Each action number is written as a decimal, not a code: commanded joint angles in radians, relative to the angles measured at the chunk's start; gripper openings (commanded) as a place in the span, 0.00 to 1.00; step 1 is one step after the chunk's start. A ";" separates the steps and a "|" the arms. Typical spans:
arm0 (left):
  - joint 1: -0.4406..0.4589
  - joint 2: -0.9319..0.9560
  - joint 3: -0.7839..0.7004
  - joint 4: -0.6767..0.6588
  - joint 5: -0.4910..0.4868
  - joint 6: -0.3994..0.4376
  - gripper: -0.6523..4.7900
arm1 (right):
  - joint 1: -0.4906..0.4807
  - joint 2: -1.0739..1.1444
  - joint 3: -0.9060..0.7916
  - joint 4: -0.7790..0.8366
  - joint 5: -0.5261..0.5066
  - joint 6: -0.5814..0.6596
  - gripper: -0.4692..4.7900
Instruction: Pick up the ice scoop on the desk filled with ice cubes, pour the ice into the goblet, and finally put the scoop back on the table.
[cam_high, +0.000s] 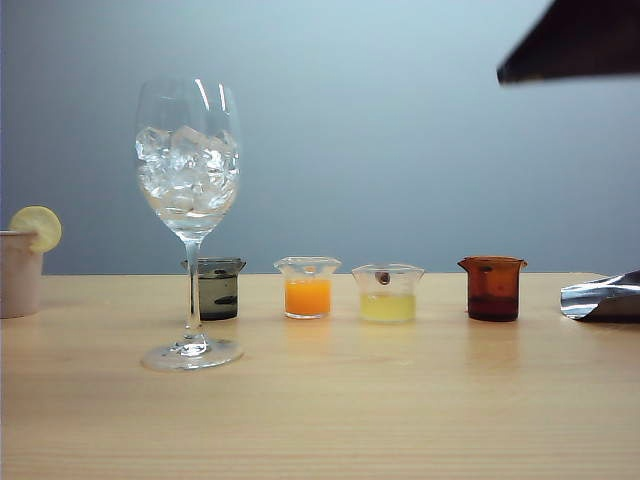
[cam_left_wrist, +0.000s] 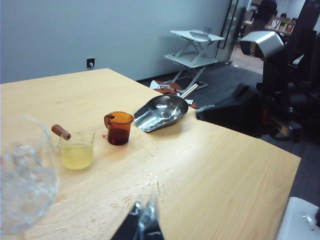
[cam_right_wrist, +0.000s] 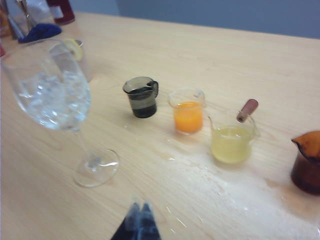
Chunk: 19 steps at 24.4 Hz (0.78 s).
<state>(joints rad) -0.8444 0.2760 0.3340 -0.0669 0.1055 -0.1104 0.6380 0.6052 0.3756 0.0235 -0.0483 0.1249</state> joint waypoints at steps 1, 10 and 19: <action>0.000 -0.001 -0.152 0.207 0.012 -0.052 0.11 | 0.003 -0.002 -0.113 0.090 0.008 0.018 0.07; 0.000 -0.001 -0.327 0.222 0.029 -0.109 0.11 | 0.003 -0.010 -0.326 0.117 0.012 0.081 0.07; 0.000 -0.001 -0.327 0.115 0.029 -0.107 0.11 | 0.001 -0.002 -0.375 0.058 0.056 0.079 0.08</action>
<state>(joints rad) -0.8448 0.2749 0.0036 0.0631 0.1303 -0.2184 0.6403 0.6025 0.0067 0.0845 0.0032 0.2008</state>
